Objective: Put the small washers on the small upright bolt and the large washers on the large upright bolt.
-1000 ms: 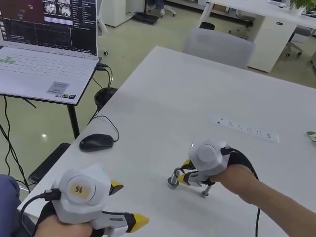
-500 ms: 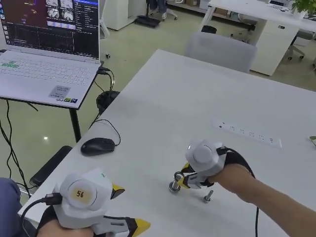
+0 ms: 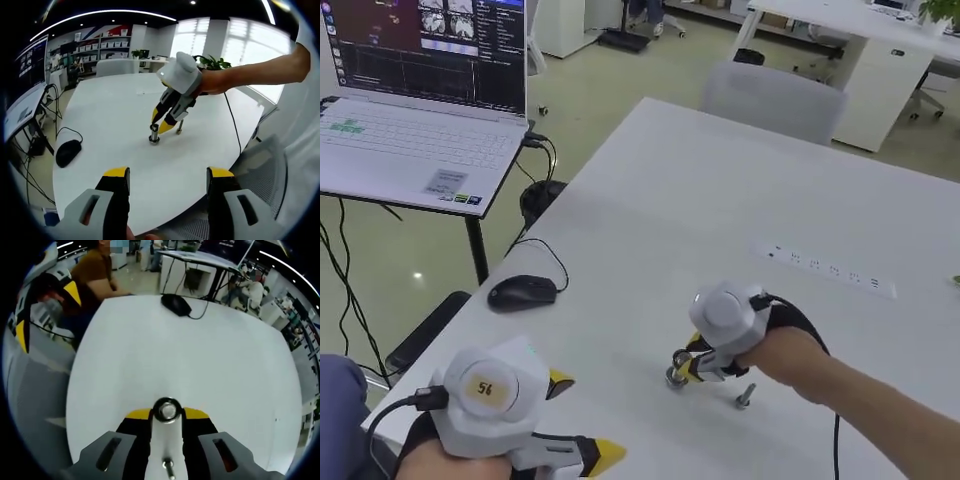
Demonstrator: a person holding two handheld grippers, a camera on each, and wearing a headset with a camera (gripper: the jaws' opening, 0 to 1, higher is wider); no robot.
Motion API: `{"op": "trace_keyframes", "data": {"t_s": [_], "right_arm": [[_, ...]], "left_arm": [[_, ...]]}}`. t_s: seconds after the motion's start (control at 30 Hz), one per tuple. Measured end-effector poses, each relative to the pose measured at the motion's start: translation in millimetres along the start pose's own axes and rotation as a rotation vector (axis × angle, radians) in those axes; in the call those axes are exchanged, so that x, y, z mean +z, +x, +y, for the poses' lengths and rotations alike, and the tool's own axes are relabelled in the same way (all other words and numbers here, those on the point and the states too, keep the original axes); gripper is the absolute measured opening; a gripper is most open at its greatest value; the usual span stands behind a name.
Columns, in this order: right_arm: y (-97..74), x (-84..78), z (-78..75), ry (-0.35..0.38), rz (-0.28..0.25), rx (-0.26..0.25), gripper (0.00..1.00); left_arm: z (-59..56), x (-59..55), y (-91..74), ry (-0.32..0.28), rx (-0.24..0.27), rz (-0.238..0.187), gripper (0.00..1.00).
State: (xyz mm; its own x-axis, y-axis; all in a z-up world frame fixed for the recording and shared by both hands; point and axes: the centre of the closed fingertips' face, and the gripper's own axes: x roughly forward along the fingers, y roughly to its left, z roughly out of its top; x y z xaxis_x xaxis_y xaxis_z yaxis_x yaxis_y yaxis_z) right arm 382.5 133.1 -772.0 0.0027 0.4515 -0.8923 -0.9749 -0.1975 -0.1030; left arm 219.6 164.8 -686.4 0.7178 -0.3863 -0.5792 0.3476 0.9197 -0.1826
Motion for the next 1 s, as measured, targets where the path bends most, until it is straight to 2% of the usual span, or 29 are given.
{"op": "trace_keyframes", "data": {"t_s": [0.3, 0.63, 0.73, 0.83, 0.9, 0.93, 1.0], "right_arm": [[15.7, -8.8, 1.2, 0.018, 0.052, 0.009, 0.23], [29.7, -15.6, 4.3, 0.033, 0.082, 0.009, 0.23], [33.6, -17.8, 4.1, 0.058, 0.084, 0.008, 0.24], [33.3, -18.1, 5.4, 0.076, 0.082, 0.008, 0.24], [33.3, -19.5, 5.5, 0.062, 0.083, 0.004, 0.24], [32.0, -21.0, 5.1, 0.044, 0.087, -0.005, 0.24], [28.5, -23.6, 5.7, 0.057, 0.089, -0.021, 0.25]], "left_arm": [[0.0, -1.8, -0.9, -0.003, 0.003, 0.002, 0.61], [0.6, 1.7, 0.1, -0.004, 0.005, -0.007, 0.61], [0.1, 1.4, 1.0, -0.004, 0.001, -0.008, 0.61], [0.1, 0.9, 1.3, -0.004, 0.000, -0.008, 0.61], [0.3, 0.7, 1.4, -0.003, 0.000, -0.006, 0.61], [0.6, 0.3, 1.7, -0.001, -0.001, -0.005, 0.61], [1.0, 1.4, 1.5, 0.001, -0.001, -0.006, 0.61]]}}
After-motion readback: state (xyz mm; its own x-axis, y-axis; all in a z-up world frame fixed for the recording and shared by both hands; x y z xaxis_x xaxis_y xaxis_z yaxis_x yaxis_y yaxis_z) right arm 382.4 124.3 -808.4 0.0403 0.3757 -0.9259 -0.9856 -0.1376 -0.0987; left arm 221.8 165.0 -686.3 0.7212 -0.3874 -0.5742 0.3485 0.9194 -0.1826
